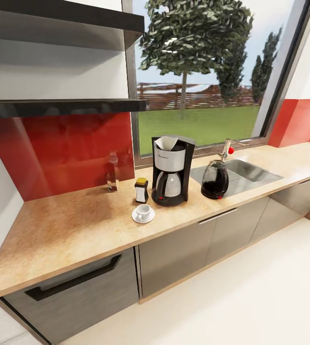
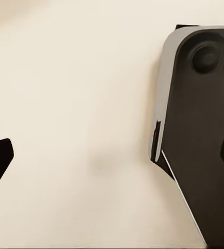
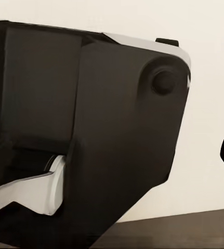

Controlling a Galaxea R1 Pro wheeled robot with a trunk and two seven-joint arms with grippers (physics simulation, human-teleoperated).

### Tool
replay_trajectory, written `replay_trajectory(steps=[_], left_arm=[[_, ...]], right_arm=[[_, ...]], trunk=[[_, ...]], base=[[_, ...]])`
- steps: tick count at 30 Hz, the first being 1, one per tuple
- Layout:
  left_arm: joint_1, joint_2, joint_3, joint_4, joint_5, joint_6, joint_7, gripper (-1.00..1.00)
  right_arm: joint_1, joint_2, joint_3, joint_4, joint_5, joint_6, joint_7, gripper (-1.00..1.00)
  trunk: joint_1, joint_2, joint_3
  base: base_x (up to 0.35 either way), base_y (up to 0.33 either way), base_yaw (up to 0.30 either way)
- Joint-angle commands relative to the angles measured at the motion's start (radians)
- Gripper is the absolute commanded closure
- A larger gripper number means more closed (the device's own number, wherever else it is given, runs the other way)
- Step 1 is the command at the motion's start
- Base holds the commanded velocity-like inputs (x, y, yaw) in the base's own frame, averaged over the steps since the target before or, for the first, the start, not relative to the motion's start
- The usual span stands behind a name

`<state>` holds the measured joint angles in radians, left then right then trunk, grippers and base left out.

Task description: Set up a coffee station on the kitchen countertop: keep the coffee maker on the countertop, move the bottle of coffee from the kitchen shelf to the counter next to the coffee maker, place a paper coffee filter on top of the coffee maker, put the saucer next to the coffee maker with the coffee cup on the saucer, and place the electric kettle next to the coffee maker.

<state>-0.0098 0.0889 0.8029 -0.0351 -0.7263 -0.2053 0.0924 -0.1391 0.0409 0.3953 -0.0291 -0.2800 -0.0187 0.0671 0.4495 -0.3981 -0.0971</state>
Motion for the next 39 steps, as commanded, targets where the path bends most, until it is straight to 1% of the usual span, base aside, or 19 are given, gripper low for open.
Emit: replay_trajectory(steps=[1, 2, 3, 7, 8, 19, 26, 28, 30, 31, 35, 37, 39], left_arm=[[-0.001, 0.001, 0.005, 0.002, -0.012, 0.019, 0.006, -1.00], [-0.001, 0.001, 0.005, 0.002, -0.012, 0.041, 0.006, -1.00], [-0.001, 0.001, 0.004, 0.001, -0.013, 0.078, 0.007, -1.00], [-0.001, 0.001, 0.005, 0.000, -0.015, 0.147, 0.010, -1.00], [-0.002, 0.001, 0.005, 0.000, -0.015, 0.156, 0.011, -1.00], [-0.002, 0.002, 0.006, 0.000, -0.014, 0.164, 0.011, -1.00], [-0.002, 0.003, 0.005, -0.001, -0.012, 0.152, 0.009, -1.00], [-0.002, 0.004, 0.003, -0.002, -0.018, 0.150, 0.009, -1.00], [-0.002, 0.005, 0.002, -0.002, -0.020, 0.148, 0.009, -1.00], [-0.002, 0.006, 0.001, -0.002, -0.022, 0.148, 0.009, -1.00], [-0.002, 0.006, 0.000, -0.002, -0.023, 0.148, 0.009, -1.00], [-0.002, 0.006, -0.001, -0.002, -0.023, 0.148, 0.009, -1.00], [-0.002, 0.004, 0.000, -0.002, -0.022, 0.148, 0.009, -1.00]], right_arm=[[0.000, 0.001, 0.007, 0.000, -0.011, 0.051, 0.004, -1.00], [0.000, 0.001, 0.007, -0.001, -0.012, 0.078, 0.005, -1.00], [0.000, 0.002, 0.007, -0.001, -0.012, 0.105, 0.005, -1.00], [0.000, 0.005, 0.006, -0.002, -0.013, 0.129, 0.002, -1.00], [0.000, 0.007, 0.007, -0.001, -0.011, 0.131, 0.001, -1.00], [0.000, 0.010, 0.010, 0.000, -0.005, 0.129, -0.001, -1.00], [0.000, 0.010, 0.009, -0.006, -0.008, 0.124, -0.001, -1.00], [0.000, 0.009, 0.005, -0.009, -0.008, 0.122, -0.001, -1.00], [0.000, 0.007, 0.005, -0.010, -0.008, 0.105, -0.001, -1.00], [0.000, 0.006, 0.005, -0.010, -0.008, 0.074, -0.001, -1.00], [0.000, 0.005, 0.006, -0.011, -0.008, 0.003, -0.001, -1.00], [0.000, 0.005, 0.005, -0.011, -0.008, -0.023, -0.001, -1.00], [0.000, 0.005, 0.006, -0.010, -0.008, -0.030, -0.001, -1.00]], trunk=[[0.001, -0.002, -0.002], [0.001, -0.002, -0.002], [0.001, -0.002, -0.002], [0.001, -0.002, -0.002], [0.001, -0.002, -0.002], [0.001, -0.002, -0.002], [0.001, -0.002, -0.002], [0.001, -0.002, -0.002], [0.001, -0.002, -0.002], [0.001, -0.002, -0.002], [0.001, -0.002, -0.002], [0.001, -0.002, -0.002], [0.001, -0.002, -0.002]], base=[[0.000, 0.000, 0.000], [0.000, 0.000, 0.000], [0.000, 0.000, 0.000], [0.000, 0.000, 0.000], [0.000, 0.000, 0.000], [0.000, 0.000, 0.000], [0.000, 0.000, 0.000], [0.000, 0.000, 0.000], [0.000, 0.000, 0.000], [0.000, 0.000, 0.000], [0.000, 0.000, 0.000], [0.000, 0.000, 0.000], [0.000, 0.000, 0.000]])
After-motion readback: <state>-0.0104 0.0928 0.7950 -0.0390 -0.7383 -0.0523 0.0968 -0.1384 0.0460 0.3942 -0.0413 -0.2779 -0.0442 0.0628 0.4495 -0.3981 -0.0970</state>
